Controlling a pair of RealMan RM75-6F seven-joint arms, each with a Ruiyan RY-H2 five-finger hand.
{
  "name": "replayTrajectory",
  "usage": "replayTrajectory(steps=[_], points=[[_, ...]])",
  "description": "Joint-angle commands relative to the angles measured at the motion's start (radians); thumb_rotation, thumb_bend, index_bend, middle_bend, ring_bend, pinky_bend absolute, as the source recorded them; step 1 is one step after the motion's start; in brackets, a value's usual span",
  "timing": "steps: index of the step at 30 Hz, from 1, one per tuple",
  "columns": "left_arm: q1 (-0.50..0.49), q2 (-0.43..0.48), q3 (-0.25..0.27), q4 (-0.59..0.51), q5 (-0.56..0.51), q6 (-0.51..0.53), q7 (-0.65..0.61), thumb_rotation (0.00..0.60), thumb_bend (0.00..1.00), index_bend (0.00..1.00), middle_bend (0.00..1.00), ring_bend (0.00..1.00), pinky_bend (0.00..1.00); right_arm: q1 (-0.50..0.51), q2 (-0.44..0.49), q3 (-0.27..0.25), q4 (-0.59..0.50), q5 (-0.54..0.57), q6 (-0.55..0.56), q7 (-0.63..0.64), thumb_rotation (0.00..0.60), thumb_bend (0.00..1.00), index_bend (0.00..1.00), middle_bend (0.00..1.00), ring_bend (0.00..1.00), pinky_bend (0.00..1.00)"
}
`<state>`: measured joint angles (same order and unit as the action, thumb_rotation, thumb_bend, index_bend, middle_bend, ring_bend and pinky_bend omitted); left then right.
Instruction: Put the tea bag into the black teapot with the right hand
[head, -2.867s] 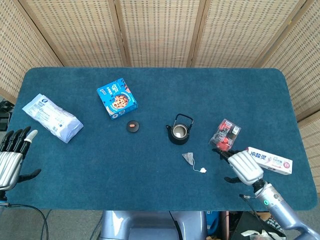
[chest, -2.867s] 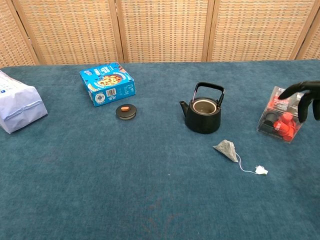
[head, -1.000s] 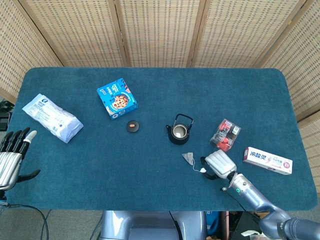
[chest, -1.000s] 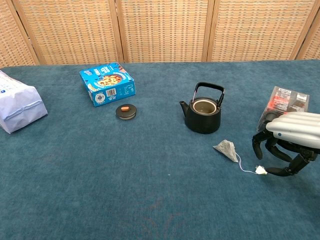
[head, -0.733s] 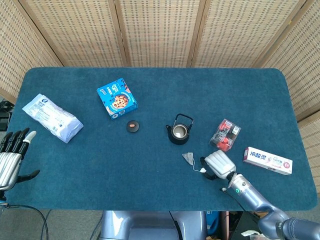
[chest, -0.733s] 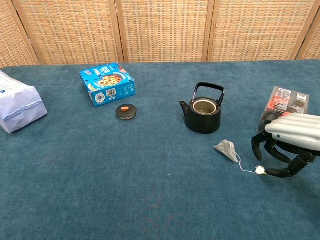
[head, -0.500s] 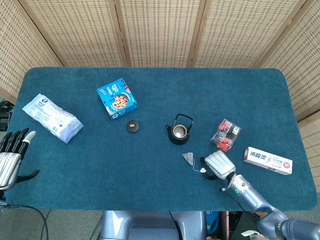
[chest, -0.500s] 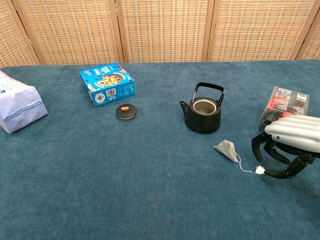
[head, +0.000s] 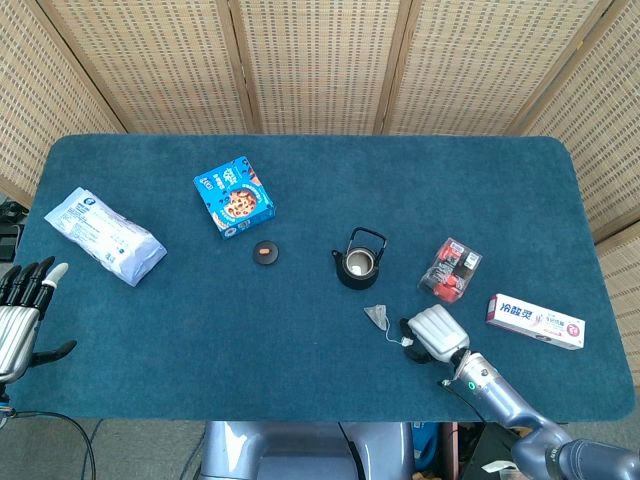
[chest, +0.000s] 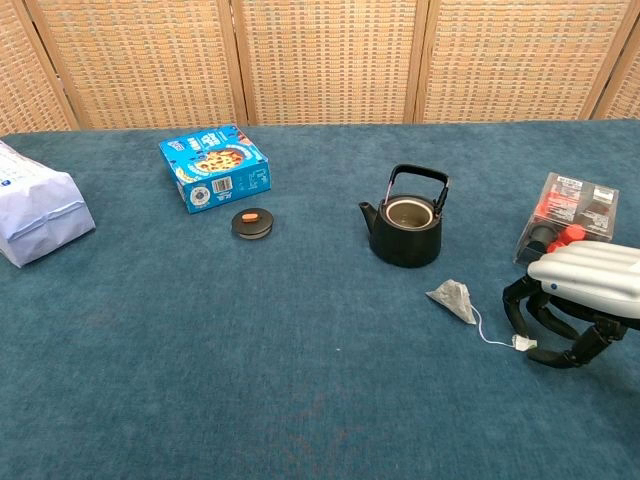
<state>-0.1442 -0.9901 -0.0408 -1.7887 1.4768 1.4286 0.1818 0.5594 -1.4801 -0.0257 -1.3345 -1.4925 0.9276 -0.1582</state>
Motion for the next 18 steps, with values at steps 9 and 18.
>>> replayTrajectory(steps=[9, 18], points=[[0.002, -0.002, 0.0, 0.007, -0.003, 0.001, -0.007, 0.6, 0.07, 0.0, 0.0, 0.0, 0.0, -0.005, -0.009, -0.001, 0.01, 0.009, 0.004, -0.001, 0.541, 0.5, 0.54, 0.82, 0.83, 0.86], [0.004, -0.002, 0.001, 0.012, -0.004, 0.002, -0.011, 0.6, 0.07, 0.0, 0.0, 0.0, 0.0, -0.004, -0.017, -0.001, 0.013, 0.012, 0.001, -0.006, 0.548, 0.51, 0.54, 0.82, 0.83, 0.86]])
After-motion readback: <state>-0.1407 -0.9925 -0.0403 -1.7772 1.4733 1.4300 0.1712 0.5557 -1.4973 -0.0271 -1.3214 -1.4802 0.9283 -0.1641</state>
